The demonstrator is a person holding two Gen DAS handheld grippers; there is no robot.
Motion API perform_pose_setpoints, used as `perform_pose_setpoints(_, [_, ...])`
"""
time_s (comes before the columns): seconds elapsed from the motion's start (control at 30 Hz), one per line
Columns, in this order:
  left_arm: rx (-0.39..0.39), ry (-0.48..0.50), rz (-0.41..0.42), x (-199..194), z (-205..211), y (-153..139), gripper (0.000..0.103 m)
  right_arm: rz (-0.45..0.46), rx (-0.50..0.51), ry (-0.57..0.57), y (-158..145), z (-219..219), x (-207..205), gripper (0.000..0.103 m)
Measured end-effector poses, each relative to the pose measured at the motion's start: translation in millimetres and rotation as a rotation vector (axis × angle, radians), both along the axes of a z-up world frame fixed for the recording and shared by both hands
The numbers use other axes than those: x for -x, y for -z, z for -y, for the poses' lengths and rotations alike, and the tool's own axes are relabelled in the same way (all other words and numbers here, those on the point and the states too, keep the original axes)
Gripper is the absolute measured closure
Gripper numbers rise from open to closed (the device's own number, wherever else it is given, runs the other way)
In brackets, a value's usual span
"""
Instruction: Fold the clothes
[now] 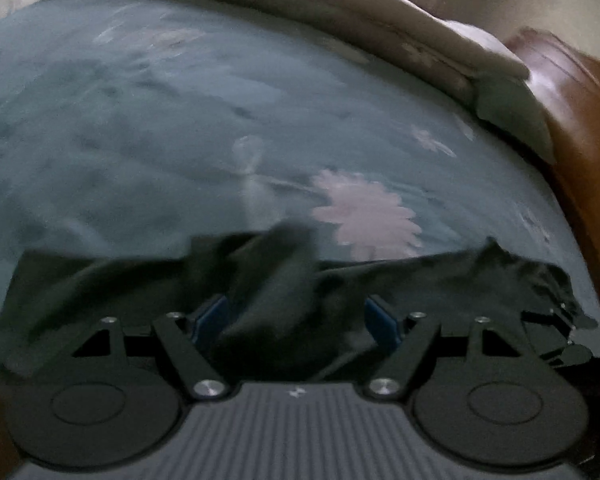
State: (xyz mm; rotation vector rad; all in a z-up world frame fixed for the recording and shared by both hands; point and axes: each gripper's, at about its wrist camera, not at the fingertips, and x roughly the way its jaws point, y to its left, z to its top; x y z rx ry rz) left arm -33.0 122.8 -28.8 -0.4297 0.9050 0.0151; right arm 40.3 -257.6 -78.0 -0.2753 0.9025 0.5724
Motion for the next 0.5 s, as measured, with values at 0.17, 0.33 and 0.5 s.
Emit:
perform_pose_setpoints(0.17, [0.099, -0.031, 0.013, 7.4, -35.4, 20.5, 0.031, -0.023, 0.017, -0.009, -4.4, -29.8, 4.2, 0.0])
perform_pose_setpoints(0.33, [0.242, -0.067, 0.053, 11.1, -69.9, 36.2, 0.044, -0.052, 0.042, 0.001, 0.3, -51.6, 6.7, 0.0])
perform_pose_setpoints(0.5, [0.314, -0.072, 0.049, 1.9, -89.1, 52.0, 0.047, -0.065, 0.04, 0.039, 3.7, -55.1, 5.7, 0.0])
